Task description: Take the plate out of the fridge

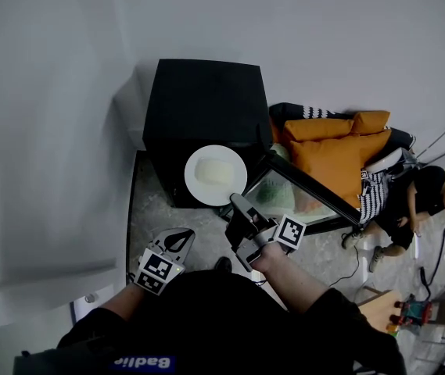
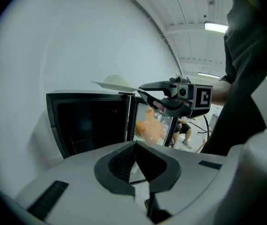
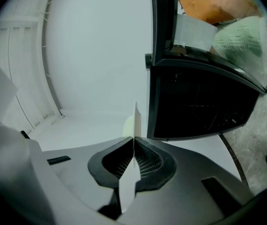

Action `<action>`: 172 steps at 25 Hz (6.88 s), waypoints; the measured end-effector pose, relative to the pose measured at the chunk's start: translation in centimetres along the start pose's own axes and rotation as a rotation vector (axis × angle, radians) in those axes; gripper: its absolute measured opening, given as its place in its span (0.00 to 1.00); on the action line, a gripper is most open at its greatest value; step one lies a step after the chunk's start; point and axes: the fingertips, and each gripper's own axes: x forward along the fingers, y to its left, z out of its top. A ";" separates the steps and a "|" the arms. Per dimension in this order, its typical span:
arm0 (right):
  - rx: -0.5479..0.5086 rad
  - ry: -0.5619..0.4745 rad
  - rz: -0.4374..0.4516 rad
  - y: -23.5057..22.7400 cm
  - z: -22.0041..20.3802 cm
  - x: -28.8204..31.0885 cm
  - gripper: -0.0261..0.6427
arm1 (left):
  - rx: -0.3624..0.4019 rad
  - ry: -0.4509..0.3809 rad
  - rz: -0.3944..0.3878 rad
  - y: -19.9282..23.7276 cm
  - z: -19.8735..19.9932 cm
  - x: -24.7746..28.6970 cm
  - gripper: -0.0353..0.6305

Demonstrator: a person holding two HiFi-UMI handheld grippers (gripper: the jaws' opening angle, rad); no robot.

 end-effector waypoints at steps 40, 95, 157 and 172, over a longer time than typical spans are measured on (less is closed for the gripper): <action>-0.007 -0.219 -0.068 -0.5 8.9 10.8 0.06 | -0.043 0.011 0.043 1.5 -1.0 0.0 0.06; -0.002 -0.181 -0.187 -2.5 9.0 12.4 0.20 | -0.095 0.050 0.057 2.0 -2.3 -0.1 0.06; -1.033 0.294 -0.003 0.6 -7.8 -4.3 0.06 | -0.047 -0.186 -0.128 -4.1 7.5 -1.5 0.06; -1.197 0.427 0.011 -0.4 -11.0 -5.3 0.06 | -0.075 -0.204 -0.145 -4.7 7.3 -2.2 0.06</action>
